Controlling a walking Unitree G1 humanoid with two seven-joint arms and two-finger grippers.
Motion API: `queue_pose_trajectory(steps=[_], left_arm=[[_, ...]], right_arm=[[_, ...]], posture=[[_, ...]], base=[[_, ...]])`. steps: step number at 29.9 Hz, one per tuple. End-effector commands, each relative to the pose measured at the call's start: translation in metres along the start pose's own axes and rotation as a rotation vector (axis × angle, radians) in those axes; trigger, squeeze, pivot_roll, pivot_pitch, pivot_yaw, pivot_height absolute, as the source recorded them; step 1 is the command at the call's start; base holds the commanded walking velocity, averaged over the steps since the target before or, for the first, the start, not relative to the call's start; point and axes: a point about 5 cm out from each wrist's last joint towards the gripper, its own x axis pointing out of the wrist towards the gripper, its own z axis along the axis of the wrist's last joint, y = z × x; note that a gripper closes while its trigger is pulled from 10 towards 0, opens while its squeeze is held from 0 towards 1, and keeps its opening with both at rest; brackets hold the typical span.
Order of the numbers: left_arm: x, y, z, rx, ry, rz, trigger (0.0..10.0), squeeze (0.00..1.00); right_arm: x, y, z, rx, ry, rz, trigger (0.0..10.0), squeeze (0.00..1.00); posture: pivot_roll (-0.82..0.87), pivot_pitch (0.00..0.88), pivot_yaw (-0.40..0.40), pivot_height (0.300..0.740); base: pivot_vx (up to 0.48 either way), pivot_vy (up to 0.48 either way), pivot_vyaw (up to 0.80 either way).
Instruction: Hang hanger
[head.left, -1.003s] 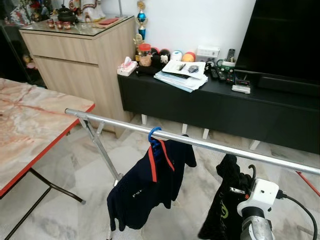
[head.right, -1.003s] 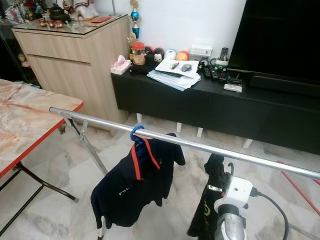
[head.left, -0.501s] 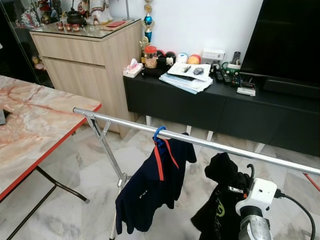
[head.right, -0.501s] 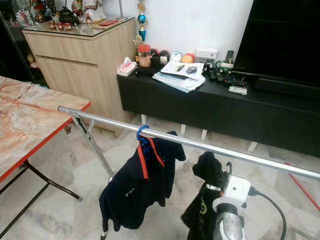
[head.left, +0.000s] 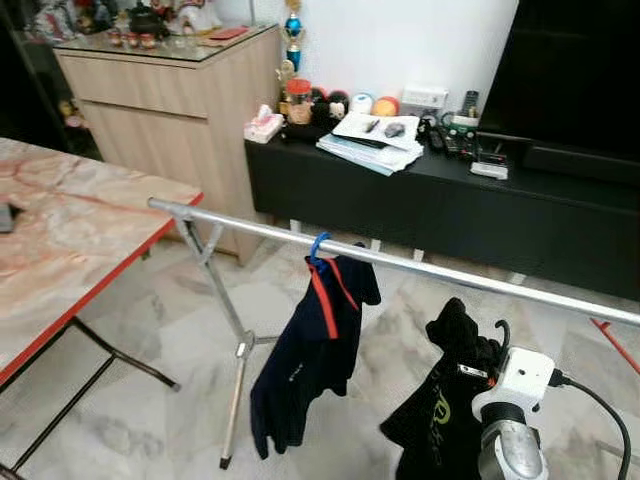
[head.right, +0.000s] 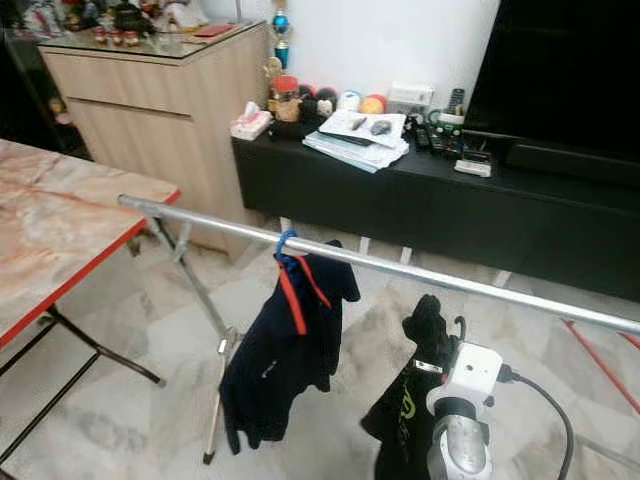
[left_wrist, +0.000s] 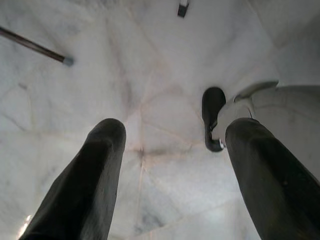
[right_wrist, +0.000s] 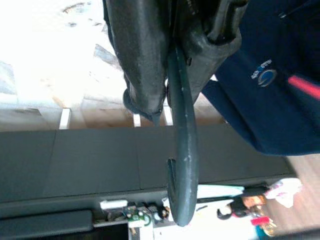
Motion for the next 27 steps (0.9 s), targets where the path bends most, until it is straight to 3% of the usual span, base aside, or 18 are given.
queue_pose_trajectory(steps=[1,27], left_arm=[[-0.0003,-0.0012,-0.0015,0.002,-0.001,0.002,10.0,0.00],[0.0010,-0.0020,0.0027,0.001,-0.011,0.004,10.0,0.00]], right_arm=[[0.0039,0.0017,0.0073,-0.002,-0.039,0.006,10.0,0.00],[0.0097,0.0002,0.0080,-0.022,-0.037,-0.002,10.0,0.00]], posture=[[0.05,0.000,0.025,0.740],[0.05,0.000,0.030,0.740]], base=[[-0.270,0.000,0.00],[-0.270,0.000,0.00]])
